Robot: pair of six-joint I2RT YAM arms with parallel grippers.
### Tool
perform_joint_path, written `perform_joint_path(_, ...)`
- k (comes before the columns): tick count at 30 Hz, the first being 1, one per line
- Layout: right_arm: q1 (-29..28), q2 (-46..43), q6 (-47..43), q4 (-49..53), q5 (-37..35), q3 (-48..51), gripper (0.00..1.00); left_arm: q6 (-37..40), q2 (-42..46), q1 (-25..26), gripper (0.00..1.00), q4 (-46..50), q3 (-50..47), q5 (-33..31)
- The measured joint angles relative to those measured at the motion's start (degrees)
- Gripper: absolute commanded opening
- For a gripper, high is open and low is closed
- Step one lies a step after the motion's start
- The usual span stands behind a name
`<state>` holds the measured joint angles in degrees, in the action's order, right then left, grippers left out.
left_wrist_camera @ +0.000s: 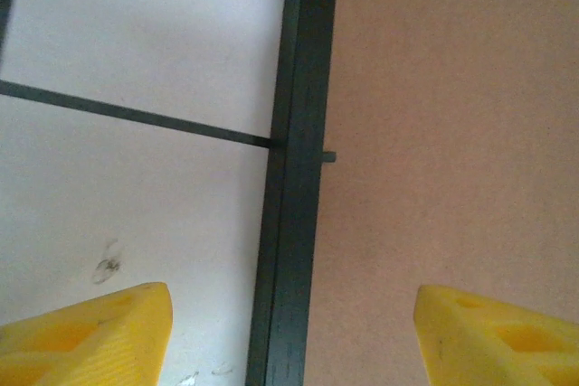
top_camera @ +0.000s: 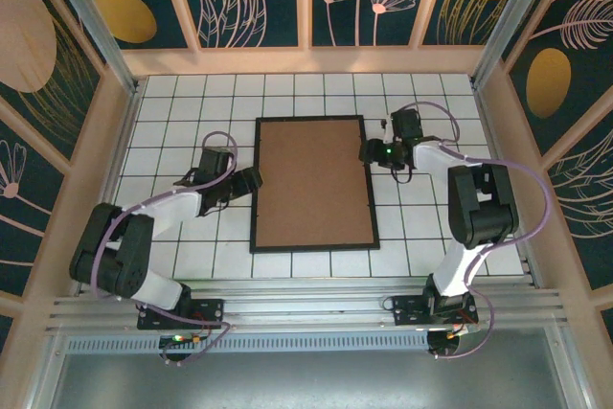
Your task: Put the photo into the frame
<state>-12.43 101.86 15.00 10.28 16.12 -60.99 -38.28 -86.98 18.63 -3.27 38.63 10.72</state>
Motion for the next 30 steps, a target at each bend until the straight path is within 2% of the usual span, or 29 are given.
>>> perform_joint_path(5, -0.7, 2.9, 1.7, -2.8, 2.3, 0.0, 0.66, -0.4, -4.8, 0.0, 0.71, -2.6, 0.6, 3.6)
perform_joint_path(12, -1.1, 5.7, 2.4, -4.4, 4.4, -0.5, 0.62, -0.7, -6.9, -0.4, 0.66, -6.8, 0.7, 8.9)
perform_joint_path(18, -1.3, 9.7, 3.3, -3.7, 4.3, -6.3, 0.6, -0.4, -6.4, 0.7, 0.65, -7.9, -0.6, 9.6)
perform_joint_path(22, -1.5, 15.7, 4.1, -4.1, 3.9, -14.5, 0.59, -0.4, -3.7, 4.7, 0.65, -9.1, -3.9, 9.4)
perform_joint_path(27, -2.7, 24.2, 5.1, -4.9, 3.7, -26.8, 0.62, -0.4, -0.7, 13.3, 0.67, -8.5, -6.5, 10.5)
perform_joint_path(30, -4.6, 26.4, 4.9, -3.8, 3.7, -31.2, 0.66, 0.2, 1.8, 18.3, 0.7, -6.3, -7.2, 11.3)
